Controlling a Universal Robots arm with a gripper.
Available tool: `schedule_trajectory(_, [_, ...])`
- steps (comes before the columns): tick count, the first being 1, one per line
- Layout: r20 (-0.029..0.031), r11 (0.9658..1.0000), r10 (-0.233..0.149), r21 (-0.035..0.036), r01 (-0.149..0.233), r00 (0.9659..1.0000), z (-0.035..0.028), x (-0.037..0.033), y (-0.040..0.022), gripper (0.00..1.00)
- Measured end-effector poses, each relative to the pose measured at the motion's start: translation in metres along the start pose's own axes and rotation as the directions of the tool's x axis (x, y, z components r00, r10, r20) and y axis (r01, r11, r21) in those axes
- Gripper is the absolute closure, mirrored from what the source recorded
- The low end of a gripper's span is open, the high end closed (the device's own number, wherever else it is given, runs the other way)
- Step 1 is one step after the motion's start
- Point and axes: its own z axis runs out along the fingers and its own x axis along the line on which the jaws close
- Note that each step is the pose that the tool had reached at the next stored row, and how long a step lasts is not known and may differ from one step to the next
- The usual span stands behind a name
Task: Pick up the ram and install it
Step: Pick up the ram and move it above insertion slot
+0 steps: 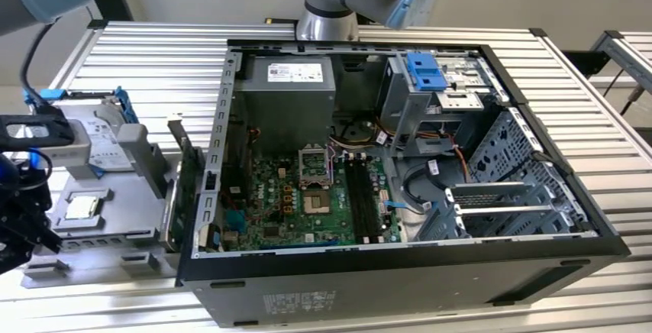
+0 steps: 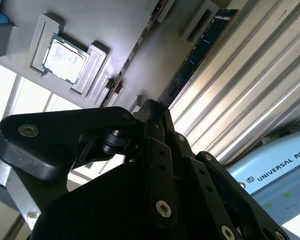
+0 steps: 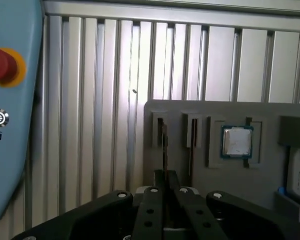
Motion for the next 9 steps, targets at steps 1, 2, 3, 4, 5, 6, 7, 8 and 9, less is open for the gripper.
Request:
schedule_trajectory(1, [-0.0001,1.0000,0.001,-0.0001,-0.001,1.0000,-0.0025,-0.0001,0.0001,1.00])
schedule_trajectory(2, [0.0000,1.0000,0.001,-0.0001,-0.001,1.0000,-0.0050,-0.0002,0.0001,1.00])
schedule_trajectory(3, [0.0000,1.0000,0.001,0.0000,-0.001,1.0000,-0.0077,-0.0003,0.0001,1.00])
schedule_trajectory(4, [0.0000,1.0000,0.001,0.0000,-0.001,1.0000,-0.0106,-0.0004,0.0002,1.00])
schedule_trajectory(5, [0.0000,1.0000,0.002,0.0001,-0.002,1.0000,-0.0134,-0.0005,0.0003,1.00])
schedule_trajectory(6, [-0.0001,1.0000,0.002,-0.0001,-0.002,1.0000,-0.0161,-0.0006,0.0003,1.00])
schedule_trajectory(7, [0.0000,1.0000,0.002,0.0000,-0.002,1.0000,-0.0188,-0.0007,0.0004,1.00])
schedule_trajectory(8, [0.0000,1.0000,0.002,0.0001,-0.002,1.0000,-0.0213,-0.0008,0.0004,1.00])
schedule_trajectory(9, [0.0000,1.0000,0.002,0.0001,-0.002,1.0000,-0.0237,-0.0009,0.0005,1.00])
